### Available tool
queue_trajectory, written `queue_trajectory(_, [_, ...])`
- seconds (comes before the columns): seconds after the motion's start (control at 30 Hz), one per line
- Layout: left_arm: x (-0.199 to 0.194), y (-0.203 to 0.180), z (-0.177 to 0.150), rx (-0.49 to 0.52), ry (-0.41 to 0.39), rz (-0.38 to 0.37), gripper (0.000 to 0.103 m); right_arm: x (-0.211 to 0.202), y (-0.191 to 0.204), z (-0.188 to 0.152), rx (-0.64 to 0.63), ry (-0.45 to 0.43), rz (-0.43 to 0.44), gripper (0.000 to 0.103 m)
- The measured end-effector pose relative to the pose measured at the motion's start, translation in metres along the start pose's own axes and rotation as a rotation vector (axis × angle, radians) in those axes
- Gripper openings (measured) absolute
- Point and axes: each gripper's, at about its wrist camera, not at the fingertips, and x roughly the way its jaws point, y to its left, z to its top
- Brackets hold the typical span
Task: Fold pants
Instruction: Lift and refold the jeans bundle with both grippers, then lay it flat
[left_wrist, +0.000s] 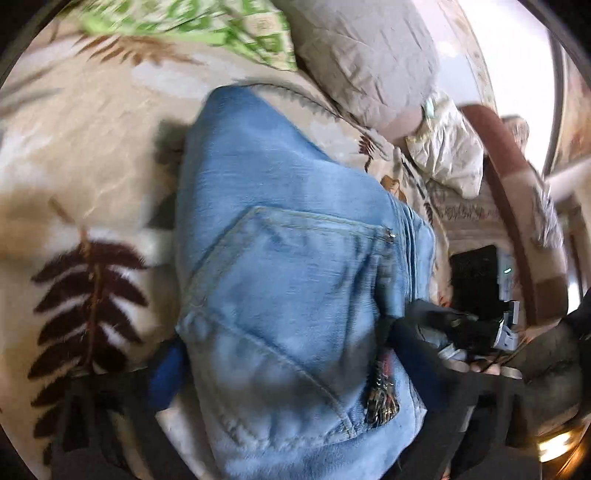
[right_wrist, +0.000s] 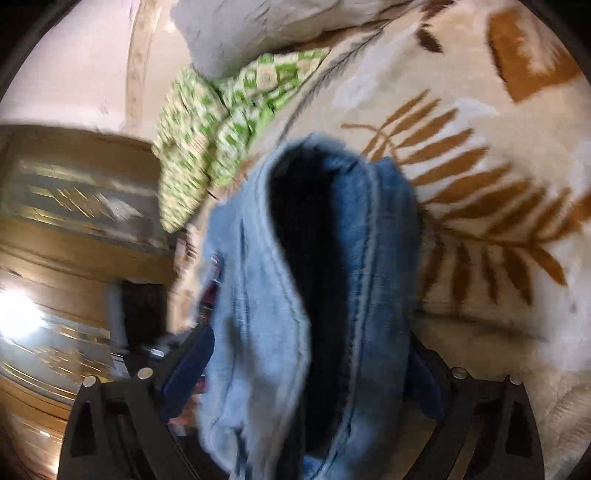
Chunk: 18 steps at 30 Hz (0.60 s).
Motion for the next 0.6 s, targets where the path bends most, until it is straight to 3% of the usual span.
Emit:
queue_trajectory(0.07, [-0.006,-0.009,0.004,0.064,-0.016,0.016,0.050,0.004,0.017,-0.003,-0.093,-0.007,-0.089,0.063])
queue_trajectory(0.17, [-0.025,-0.024,0.006,0.119,-0.051,-0.006,0.034,-0.007,0.032,-0.004,-0.160,-0.044,-0.138,0.036])
queue_trajectory(0.3, [-0.038,-0.041,0.011,0.164,-0.132,-0.075,0.033,-0.034,0.057,0.001,-0.254,-0.146,-0.184,0.034])
queue_trajectory(0.37, [-0.022,-0.036,0.016,0.146,-0.099,-0.062,0.033,-0.043,0.056,0.006,-0.245,-0.165,-0.186,0.033])
queue_trajectory(0.4, [-0.009,-0.030,0.017,0.136,-0.050,-0.021,0.034,-0.042,0.053,0.011,-0.230,-0.153,-0.203,0.033])
queue_trajectory(0.43, [0.005,-0.024,0.017,0.123,-0.008,0.030,0.039,-0.035,0.045,0.012,-0.210,-0.117,-0.248,0.033])
queue_trajectory(0.47, [0.014,-0.018,0.017,0.111,0.001,0.070,0.054,-0.029,0.037,0.010,-0.209,-0.076,-0.299,0.033])
queue_trajectory(0.5, [0.017,-0.012,0.019,0.090,-0.005,0.072,0.058,-0.019,0.031,0.009,-0.221,-0.046,-0.355,0.033])
queue_trajectory(0.6, [0.007,-0.012,0.021,0.071,-0.017,0.082,0.070,-0.018,0.019,0.009,-0.189,-0.056,-0.335,0.042])
